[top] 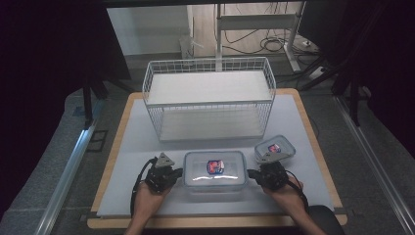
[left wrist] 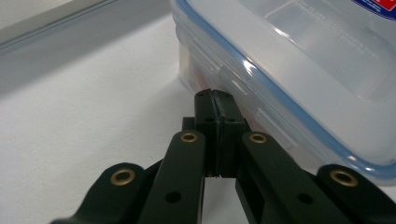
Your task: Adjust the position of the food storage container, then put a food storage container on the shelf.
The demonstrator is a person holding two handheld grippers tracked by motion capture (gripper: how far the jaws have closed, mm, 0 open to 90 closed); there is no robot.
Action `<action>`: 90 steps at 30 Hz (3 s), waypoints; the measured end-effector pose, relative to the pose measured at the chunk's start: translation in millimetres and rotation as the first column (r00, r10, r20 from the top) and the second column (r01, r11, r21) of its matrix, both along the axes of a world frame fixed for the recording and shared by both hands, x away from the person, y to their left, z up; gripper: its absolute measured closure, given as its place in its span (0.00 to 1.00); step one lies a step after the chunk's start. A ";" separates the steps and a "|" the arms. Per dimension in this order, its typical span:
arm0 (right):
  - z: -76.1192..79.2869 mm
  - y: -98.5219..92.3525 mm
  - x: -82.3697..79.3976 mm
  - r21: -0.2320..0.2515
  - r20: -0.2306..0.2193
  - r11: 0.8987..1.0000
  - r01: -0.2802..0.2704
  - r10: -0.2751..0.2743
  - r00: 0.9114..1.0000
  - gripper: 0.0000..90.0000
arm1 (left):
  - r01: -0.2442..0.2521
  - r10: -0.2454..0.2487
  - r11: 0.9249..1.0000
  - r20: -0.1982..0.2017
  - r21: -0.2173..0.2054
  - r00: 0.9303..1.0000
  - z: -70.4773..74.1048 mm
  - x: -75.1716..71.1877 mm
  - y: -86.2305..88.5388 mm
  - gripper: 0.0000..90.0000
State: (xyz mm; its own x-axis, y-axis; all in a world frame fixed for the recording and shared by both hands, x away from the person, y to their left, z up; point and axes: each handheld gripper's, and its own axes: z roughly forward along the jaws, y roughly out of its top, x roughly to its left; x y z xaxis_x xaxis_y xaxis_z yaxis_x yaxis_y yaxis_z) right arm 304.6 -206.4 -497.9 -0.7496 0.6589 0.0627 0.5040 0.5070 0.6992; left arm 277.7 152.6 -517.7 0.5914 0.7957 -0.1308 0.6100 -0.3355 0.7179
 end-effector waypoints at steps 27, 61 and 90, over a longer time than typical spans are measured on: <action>18.6 -40.0 -1.9 0.051 0.116 0.999 -0.018 0.012 0.993 0.31 | -0.035 0.033 0.999 0.109 0.014 0.993 9.3 -37.9 38.3 0.13; 24.6 -26.3 3.0 0.070 0.028 0.990 -0.123 0.121 0.992 0.08 | 0.045 -0.039 0.997 0.099 -0.061 0.994 19.0 -26.8 30.9 0.00; 2.2 15.0 36.8 0.204 -0.339 0.974 -0.101 0.167 0.926 0.08 | 0.165 -0.228 0.941 -0.193 -0.296 0.954 1.5 23.4 -4.4 0.04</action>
State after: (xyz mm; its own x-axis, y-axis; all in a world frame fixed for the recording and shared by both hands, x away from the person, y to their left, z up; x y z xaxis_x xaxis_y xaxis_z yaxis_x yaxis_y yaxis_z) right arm 341.4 -191.5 -495.7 -0.7376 0.5069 0.4461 0.6703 0.4700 0.5743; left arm 301.1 148.2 -516.2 0.6631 0.5809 -0.4721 0.7056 -0.2744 0.6534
